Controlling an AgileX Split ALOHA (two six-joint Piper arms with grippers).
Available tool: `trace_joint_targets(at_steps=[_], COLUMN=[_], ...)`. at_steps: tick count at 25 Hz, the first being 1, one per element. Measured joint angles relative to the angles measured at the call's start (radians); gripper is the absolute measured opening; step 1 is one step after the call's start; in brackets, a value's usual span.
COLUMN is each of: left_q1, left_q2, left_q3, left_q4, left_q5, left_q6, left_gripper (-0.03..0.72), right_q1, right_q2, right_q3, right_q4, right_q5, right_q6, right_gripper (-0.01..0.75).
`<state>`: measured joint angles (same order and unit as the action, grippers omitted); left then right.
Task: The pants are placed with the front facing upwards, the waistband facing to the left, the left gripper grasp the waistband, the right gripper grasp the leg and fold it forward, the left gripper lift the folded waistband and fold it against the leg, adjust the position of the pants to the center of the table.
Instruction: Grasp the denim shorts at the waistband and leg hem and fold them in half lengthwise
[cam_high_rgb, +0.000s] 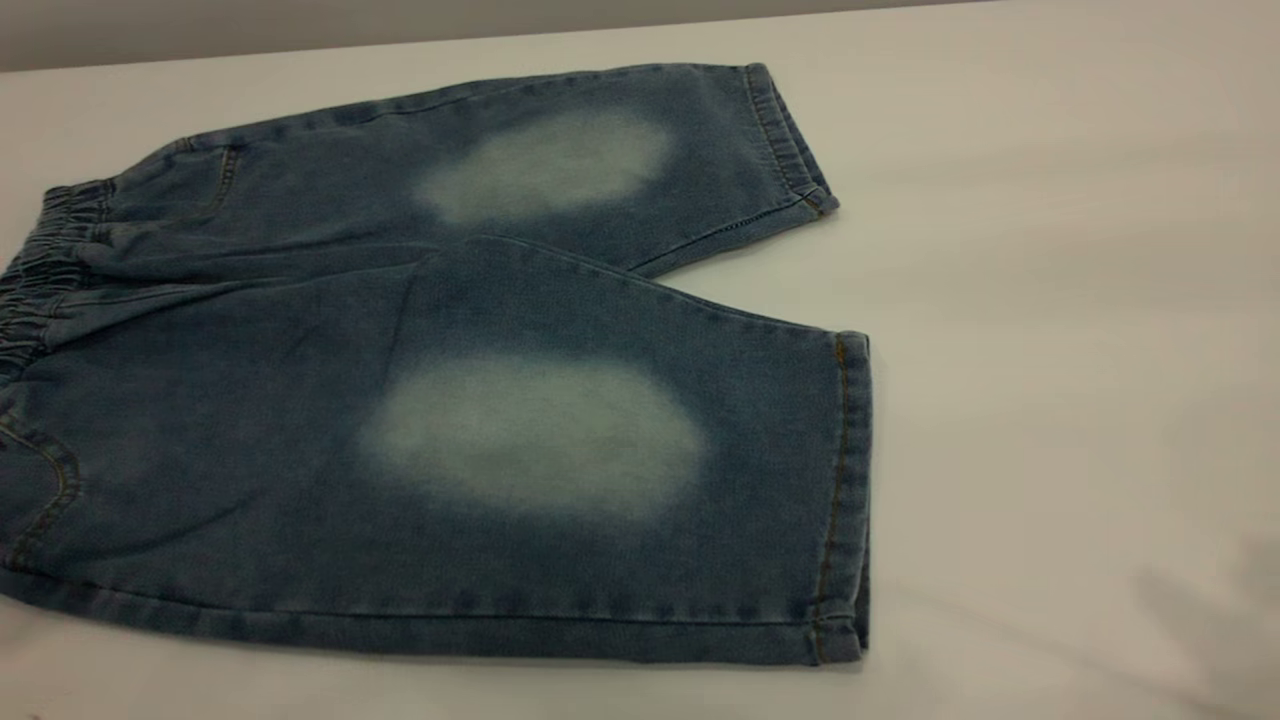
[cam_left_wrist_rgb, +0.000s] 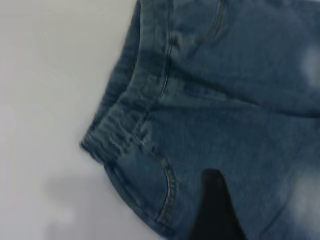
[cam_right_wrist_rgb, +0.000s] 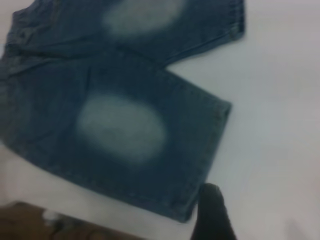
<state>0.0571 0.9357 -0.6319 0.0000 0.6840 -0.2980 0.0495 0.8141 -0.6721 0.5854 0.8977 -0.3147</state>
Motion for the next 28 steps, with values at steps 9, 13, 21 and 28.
trace_joint_targets(at_steps=[9,13,21,28], left_q1=[0.005,0.057,0.186,0.299], left_q2=[0.338,0.456,0.629,0.794], left_q3=[-0.021,-0.077,-0.183,-0.27], left_q4=[0.054,0.079,-0.007,-0.159], left_q5=[-0.027,-0.023,0.026,0.021], left_q6=[0.0,-0.014,0.096,0.298], left_gripper=[0.446,0.446,0.446,0.446], right_q1=[0.0,0.0,0.0,0.0], right_q2=[0.04,0.04,0.04,0.039], right_q3=[0.01,0.01,0.01,0.01], right_q4=[0.096,0.099,0.099,0.099], right_q5=[0.007,0.013,0.022,0.028], right_q6=[-0.11,-0.111,-0.111,-0.111], right_gripper=[0.404,0.404,0.404,0.404])
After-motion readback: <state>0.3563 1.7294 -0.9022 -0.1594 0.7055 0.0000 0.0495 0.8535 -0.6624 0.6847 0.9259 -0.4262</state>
